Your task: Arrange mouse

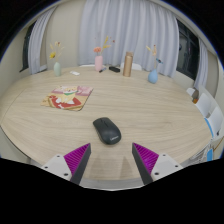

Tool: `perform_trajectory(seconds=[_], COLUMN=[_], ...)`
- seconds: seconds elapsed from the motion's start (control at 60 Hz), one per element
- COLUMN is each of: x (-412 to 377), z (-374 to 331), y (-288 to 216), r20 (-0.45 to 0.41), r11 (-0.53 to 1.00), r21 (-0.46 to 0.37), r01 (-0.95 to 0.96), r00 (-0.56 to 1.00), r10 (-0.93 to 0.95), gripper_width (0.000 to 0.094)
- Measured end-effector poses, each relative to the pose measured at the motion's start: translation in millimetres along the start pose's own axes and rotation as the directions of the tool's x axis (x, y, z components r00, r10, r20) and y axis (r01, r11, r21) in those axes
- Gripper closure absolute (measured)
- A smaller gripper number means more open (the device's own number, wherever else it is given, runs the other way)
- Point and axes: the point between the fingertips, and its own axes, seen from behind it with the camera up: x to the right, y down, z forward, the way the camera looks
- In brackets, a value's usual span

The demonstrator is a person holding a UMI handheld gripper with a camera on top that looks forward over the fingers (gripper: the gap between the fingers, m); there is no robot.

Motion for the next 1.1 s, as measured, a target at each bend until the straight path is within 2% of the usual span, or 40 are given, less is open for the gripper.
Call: perform_trajectory(seconds=[0.3, 0.417, 0.7, 0.75, 0.8, 0.833, 0.85, 0.933, 1.1], x=[2.4, -0.4, 12.0, 11.9, 8.7, 5.8, 5.1, 6.1, 2.7], z=[68.6, 85.7, 113.9, 116.8, 118.2, 118.5, 118.4, 118.6, 113.6], y=[-15.3, -28.7, -50.8, -52.8, -53.8, -54.8, -55.1, -54.1, -64.7], r20=[0.029, 0.067, 0.064, 0.065, 0.074, 0.084, 0.085, 0.059, 0.059], r11=[1.0, 1.0, 0.998, 0.998, 0.999, 0.999, 0.999, 0.999, 0.997], r21=[-0.019, -0.009, -0.013, -0.013, -0.012, -0.014, -0.014, -0.032, -0.056], r01=[0.01, -0.012, -0.055, -0.055, -0.044, -0.036, -0.035, -0.039, -0.055], r00=[1.0, 0.998, 0.996, 0.996, 0.996, 0.996, 0.996, 0.997, 0.997], r10=[-0.009, 0.013, 0.055, 0.056, 0.045, 0.037, 0.037, 0.041, 0.059], gripper_width=[0.0078, 0.0078, 0.0082, 0.013, 0.0239, 0.0355, 0.0455, 0.0488, 0.0525])
